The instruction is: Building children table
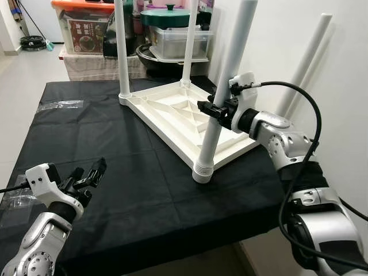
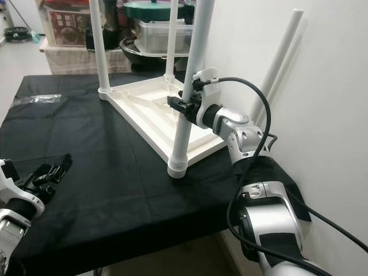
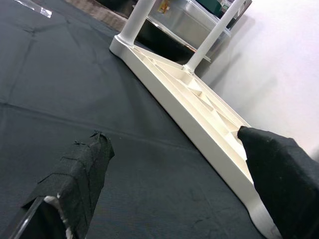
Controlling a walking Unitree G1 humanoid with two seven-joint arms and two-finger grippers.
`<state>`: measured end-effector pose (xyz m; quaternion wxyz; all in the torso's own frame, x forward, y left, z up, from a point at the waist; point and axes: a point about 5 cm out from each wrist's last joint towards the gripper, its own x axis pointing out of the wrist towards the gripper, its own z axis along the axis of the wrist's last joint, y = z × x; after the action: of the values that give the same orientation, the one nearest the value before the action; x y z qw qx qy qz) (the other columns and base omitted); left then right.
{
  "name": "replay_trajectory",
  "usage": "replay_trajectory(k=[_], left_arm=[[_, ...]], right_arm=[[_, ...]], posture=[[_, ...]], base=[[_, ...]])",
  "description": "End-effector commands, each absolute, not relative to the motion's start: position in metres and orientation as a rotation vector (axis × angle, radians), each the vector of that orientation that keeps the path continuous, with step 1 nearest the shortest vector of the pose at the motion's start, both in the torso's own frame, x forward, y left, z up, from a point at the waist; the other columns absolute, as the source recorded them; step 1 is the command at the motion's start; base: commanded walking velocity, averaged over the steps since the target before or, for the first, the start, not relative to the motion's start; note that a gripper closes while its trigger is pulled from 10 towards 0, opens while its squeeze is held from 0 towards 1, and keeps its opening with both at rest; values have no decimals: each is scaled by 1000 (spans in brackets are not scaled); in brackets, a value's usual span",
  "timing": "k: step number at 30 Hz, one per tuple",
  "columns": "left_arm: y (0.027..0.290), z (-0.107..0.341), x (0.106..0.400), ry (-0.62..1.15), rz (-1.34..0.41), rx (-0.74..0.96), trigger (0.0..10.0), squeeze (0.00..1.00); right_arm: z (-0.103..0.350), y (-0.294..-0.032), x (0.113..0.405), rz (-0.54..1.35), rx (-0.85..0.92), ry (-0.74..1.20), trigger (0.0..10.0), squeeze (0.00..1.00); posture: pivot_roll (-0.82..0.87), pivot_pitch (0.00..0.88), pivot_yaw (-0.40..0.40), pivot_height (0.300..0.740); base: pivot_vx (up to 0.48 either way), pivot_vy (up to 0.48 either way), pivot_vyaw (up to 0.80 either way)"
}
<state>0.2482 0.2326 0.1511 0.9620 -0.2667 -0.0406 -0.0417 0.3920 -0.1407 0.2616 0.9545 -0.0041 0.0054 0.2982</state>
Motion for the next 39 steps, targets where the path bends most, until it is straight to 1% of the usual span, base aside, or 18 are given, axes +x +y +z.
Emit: replay_trajectory(k=[1, 2, 3, 4, 5, 7, 8, 9, 11, 12, 15, 27, 28, 31, 32, 37, 38, 39], left_arm=[[233, 150, 247, -81, -83, -528, 10000, 0], [233, 150, 247, -80, -81, -528, 10000, 0], [233, 150, 247, -80, -81, -528, 10000, 0], [233, 149, 246, -79, -80, -529, 10000, 0], [233, 149, 246, -79, -80, -529, 10000, 0], [233, 149, 246, -77, -78, -531, 10000, 0], [233, 149, 246, -77, -78, -531, 10000, 0], [232, 149, 246, -76, -78, -532, 10000, 0], [232, 149, 246, -76, -78, -532, 10000, 0], [232, 151, 246, -77, -80, -530, 10000, 0], [235, 153, 246, -82, -73, -522, 10000, 0], [233, 148, 241, -78, -54, -534, 10000, 0], [234, 147, 241, -78, -52, -534, 10000, 0], [234, 148, 241, -77, -53, -534, 10000, 0], [234, 148, 242, -77, -54, -533, 10000, 0], [232, 147, 243, -73, -61, -533, 10000, 0], [231, 147, 244, -72, -64, -534, 10000, 0], [231, 147, 244, -71, -66, -534, 10000, 0]], right_arm=[[252, -151, 396, 457, -11, 43, 0, 0], [244, -149, 397, 313, 4, 55, 0, 0], [244, -149, 397, 313, 4, 55, 0, 0], [237, -149, 396, 184, 36, 65, 0, 0], [237, -149, 396, 184, 36, 65, 0, 0], [213, -123, 386, -34, 151, 111, 0, 0], [213, -123, 386, -34, 151, 111, 0, 0], [204, -108, 381, -82, 203, 148, 0, 0], [204, -108, 381, -82, 203, 148, 0, 0], [199, -79, 373, -105, 211, 169, 0, 0], [202, -63, 371, -106, 179, 161, 0, 0], [201, -39, 366, -120, 131, 217, 0, 0], [202, -37, 365, -107, 137, 219, 10000, 0], [203, -36, 362, -85, 153, 216, 10000, 0], [205, -40, 361, -78, 175, 193, 10000, 1000], [212, -57, 362, -81, 181, 146, 10000, 1000], [216, -61, 364, -74, 169, 140, 10000, 902], [218, -63, 364, -68, 161, 136, 10000, 902]], posture=[[-8, 0, -96, 740], [-10, 0, -93, 740], [-10, 0, -93, 740], [-9, 0, -96, 740], [-9, 0, -96, 740], [-3, 0, -90, 740], [-3, 0, -90, 740], [-2, 0, -89, 740], [-2, 0, -89, 740], [6, 0, -92, 740], [5, 0, -107, 740], [2, 0, -125, 740], [0, 0, -123, 740], [-2, 0, -118, 740], [-4, 0, -116, 740], [-14, 0, -105, 740], [-16, 0, -102, 740], [-16, 0, -102, 740]], base=[[0, 0, 0], [0, 0, 0], [0, 0, 0], [0, 0, 0], [0, 0, 0], [0, 0, 0], [0, 0, 0], [0, 0, 0], [0, 0, 0], [0, 0, 0], [0, 0, 0], [0, 0, 0], [0, 0, 0], [0, 0, 0], [0, 0, 0], [0, 0, 0], [0, 0, 0], [0, 0, 0]])
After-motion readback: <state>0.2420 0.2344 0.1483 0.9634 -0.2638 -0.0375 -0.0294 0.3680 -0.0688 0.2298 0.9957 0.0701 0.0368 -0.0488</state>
